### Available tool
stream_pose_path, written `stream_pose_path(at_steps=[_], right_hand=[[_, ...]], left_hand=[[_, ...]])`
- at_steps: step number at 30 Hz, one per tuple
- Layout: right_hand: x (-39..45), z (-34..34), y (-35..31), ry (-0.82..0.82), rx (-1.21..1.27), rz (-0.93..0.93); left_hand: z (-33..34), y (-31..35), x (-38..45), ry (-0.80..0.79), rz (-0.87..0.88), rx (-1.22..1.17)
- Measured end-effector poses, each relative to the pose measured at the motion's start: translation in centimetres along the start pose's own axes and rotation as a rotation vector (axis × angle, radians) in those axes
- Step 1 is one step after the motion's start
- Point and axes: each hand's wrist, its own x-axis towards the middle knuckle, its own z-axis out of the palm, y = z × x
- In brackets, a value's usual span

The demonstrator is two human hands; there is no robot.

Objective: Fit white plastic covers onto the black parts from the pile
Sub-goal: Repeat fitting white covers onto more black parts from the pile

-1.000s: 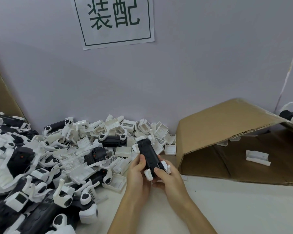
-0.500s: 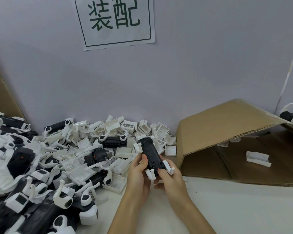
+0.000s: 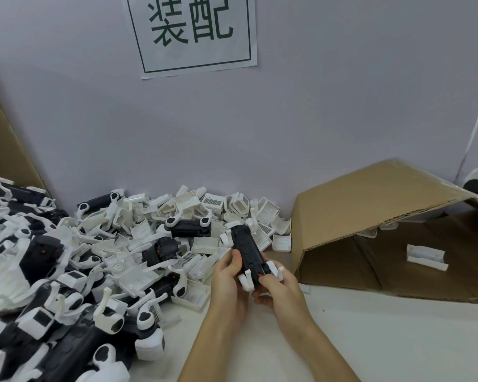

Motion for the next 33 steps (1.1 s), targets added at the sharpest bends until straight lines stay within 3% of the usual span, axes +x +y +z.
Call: stream_pose_path(at_steps=[8,11,15,18,21,24,28,30,33], right_hand=[[-0.2,0.1,-0.3,0.024,-0.109,-0.079],[-0.5,0.3,-0.3,-0.011,-0.042,-0.066],[-0.5,0.0,-0.4,0.073,0.014,-0.078],[-0.2,0.2,0.1,0.179,-0.234,-0.103],[-0.3,0.5,0.6,0.146,-0.481,-0.186],[-0.7,0.7,1.3,-0.046,-0.792,-0.298],[-1.1,1.7,2.3,-0.258,-1.323,-0.257],[-1.1,1.9,2.2,-0.212,-1.393,-0.24],[-1.0,1.6,1.8,0.03,-1.269,-0.283]], left_hand=[[0.1,0.8,-0.2,-0.037,0.059,0.01],[-0.4,1.3,-0.1,-0.011,0.042,-0.114],[-1.1,2.7,0.1,-0.026,0.062,-0.282],[-1.6,4.1,0.4,0.032,0.128,-0.265],[-2.2,5.6,1.0,0.275,0.216,-0.064],[-3.1,6.5,1.4,0.413,0.248,0.173],[-3.3,6.7,1.4,0.37,0.192,0.299],[-3.2,6.3,1.5,0.34,0.207,0.364],[-3.1,5.6,1.3,0.313,0.231,0.412]])
